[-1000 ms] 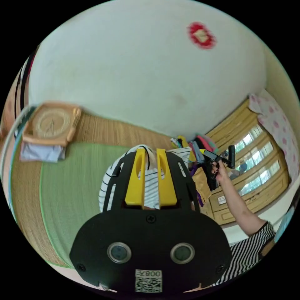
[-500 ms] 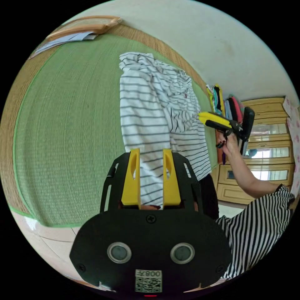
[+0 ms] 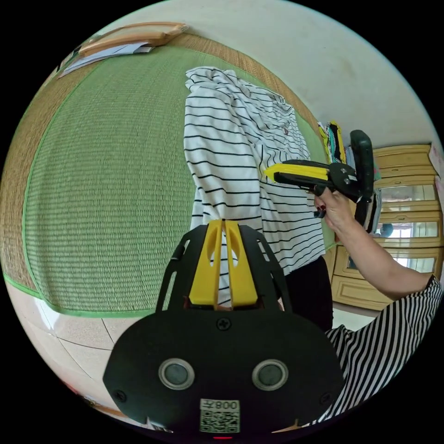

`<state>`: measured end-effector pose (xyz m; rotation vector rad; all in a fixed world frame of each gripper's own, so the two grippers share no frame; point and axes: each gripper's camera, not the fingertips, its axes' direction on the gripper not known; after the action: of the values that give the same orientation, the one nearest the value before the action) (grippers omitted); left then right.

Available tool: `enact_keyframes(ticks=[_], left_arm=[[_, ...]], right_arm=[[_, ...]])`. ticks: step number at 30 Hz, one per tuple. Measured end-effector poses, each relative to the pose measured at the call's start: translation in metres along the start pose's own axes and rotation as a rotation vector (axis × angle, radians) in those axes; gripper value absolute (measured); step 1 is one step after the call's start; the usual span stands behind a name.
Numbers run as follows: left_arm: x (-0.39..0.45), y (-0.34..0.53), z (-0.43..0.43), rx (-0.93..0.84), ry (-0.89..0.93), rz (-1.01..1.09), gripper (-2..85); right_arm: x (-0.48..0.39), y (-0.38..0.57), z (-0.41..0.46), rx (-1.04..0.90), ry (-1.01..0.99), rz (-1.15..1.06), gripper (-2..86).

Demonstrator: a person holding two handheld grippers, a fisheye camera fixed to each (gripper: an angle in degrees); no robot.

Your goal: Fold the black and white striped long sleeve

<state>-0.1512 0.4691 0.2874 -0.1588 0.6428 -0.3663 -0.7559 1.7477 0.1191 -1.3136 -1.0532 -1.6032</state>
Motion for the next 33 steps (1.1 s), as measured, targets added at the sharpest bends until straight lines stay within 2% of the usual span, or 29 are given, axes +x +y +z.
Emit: enact_keyframes(ticks=[5, 10, 12, 14, 17, 19, 22, 24, 27, 29, 33], left_arm=[[-0.006, -0.012, -0.039, 0.100, 0.028, 0.018, 1.3], [-0.020, -0.037, -0.108, 0.242, -0.117, 0.044, 1.8], [-0.039, -0.050, -0.154, 0.353, -0.278, -0.001, 2.6], [-0.061, -0.058, -0.181, 0.433, -0.311, -0.074, 3.9], [-0.094, -0.064, -0.193, 0.485, -0.256, -0.195, 6.4], [-0.099, -0.063, -0.181, 0.479, -0.168, -0.203, 7.3], [-0.091, -0.057, -0.133, 0.356, -0.066, -0.163, 7.8], [-0.079, -0.049, -0.085, 0.188, 0.029, -0.134, 7.9], [-0.063, -0.037, -0.041, 0.043, 0.106, -0.118, 8.3], [-0.056, -0.035, -0.027, -0.028, 0.067, -0.101, 8.4], [-0.047, -0.041, -0.019, -0.097, 0.019, -0.075, 8.0]], right_arm=[[0.018, 0.015, -0.059, 0.132, -0.033, 0.021, -0.1], [0.087, 0.068, -0.164, 0.284, 0.078, 0.138, -0.1], [0.146, 0.112, -0.223, 0.336, 0.237, 0.275, 0.1], [0.202, 0.151, -0.255, 0.339, 0.351, 0.429, 0.4], [0.288, 0.230, -0.273, 0.345, 0.290, 0.707, 1.5], [0.313, 0.276, -0.258, 0.343, 0.240, 0.827, 2.4], [0.316, 0.342, -0.197, 0.337, 0.066, 0.950, 3.9], [0.278, 0.373, -0.135, 0.313, -0.064, 0.943, 4.7], [0.206, 0.398, -0.059, 0.213, -0.216, 0.883, 6.0], [0.163, 0.412, -0.021, 0.143, -0.302, 0.855, 6.8], [0.095, 0.442, 0.017, 0.035, -0.275, 0.842, 6.7]])
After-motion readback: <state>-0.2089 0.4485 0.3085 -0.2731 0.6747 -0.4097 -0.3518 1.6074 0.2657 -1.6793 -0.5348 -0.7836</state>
